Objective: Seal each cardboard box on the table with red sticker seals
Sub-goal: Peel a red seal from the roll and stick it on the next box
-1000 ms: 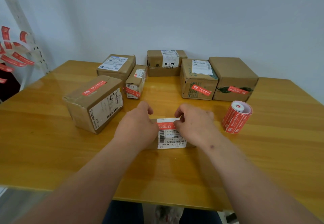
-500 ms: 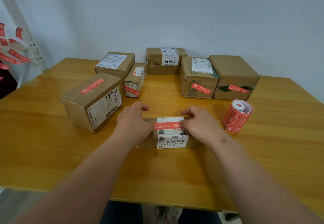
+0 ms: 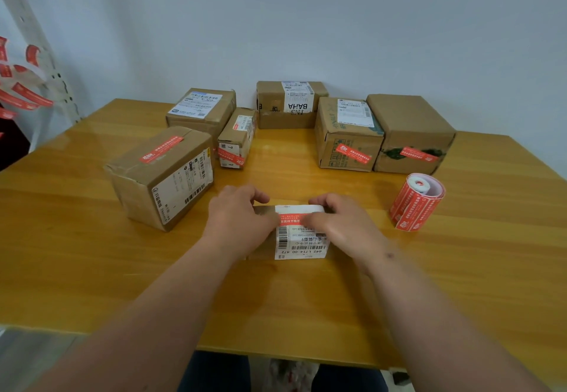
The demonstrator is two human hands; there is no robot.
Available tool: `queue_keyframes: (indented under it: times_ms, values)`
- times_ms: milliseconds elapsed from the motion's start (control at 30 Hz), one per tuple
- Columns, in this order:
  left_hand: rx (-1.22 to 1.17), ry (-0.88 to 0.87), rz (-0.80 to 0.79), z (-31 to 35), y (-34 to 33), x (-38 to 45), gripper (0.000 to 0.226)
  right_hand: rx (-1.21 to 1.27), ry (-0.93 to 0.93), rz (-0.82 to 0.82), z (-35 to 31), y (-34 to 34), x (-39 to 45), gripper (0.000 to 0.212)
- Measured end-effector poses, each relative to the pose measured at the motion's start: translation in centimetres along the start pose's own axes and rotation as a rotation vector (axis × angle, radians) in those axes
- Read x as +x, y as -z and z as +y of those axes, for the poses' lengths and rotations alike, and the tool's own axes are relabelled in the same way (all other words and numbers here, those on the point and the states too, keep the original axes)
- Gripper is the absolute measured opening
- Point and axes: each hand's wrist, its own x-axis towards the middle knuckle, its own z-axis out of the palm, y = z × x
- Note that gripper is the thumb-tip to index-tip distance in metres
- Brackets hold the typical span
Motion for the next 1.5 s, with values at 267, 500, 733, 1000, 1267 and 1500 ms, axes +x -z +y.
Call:
queue_keyframes:
  times_ms: [267, 500, 733, 1000, 1267, 1500]
  values:
    - [-0.181, 0.031, 0.000, -0.2, 0.1, 0.1, 0.021, 0.134, -0.047, 0.025, -0.5, 0.3, -0.1, 0.014]
    - [-0.176, 0.005, 0.055, -0.1, 0.0, 0.0, 0.018, 0.127, -0.052, 0.045, -0.5, -0.2, 0.2, 0.021]
    - [-0.169, -0.030, -0.001, -0.1, 0.5, -0.7, 0.026, 0.160, -0.043, -0.064, -0.1, 0.6, 0.0, 0.025]
    - [-0.170, -0.050, -0.060, -0.3, 1.7, -1.0, 0.037, -0.199, 0.050, -0.328, 0.1, 2.6, -0.9, 0.076]
    - [0.226, -0.166, 0.133, 0.8, 2.1, -1.1, 0.024, -0.457, 0.089, -0.130, -1.6, 0.1, -1.8, 0.077]
    - [0.314, -0.093, 0.001, -0.7, 3.0, -0.5, 0.047, -0.199, 0.215, -0.278, -3.8, -4.4, -1.2, 0.060]
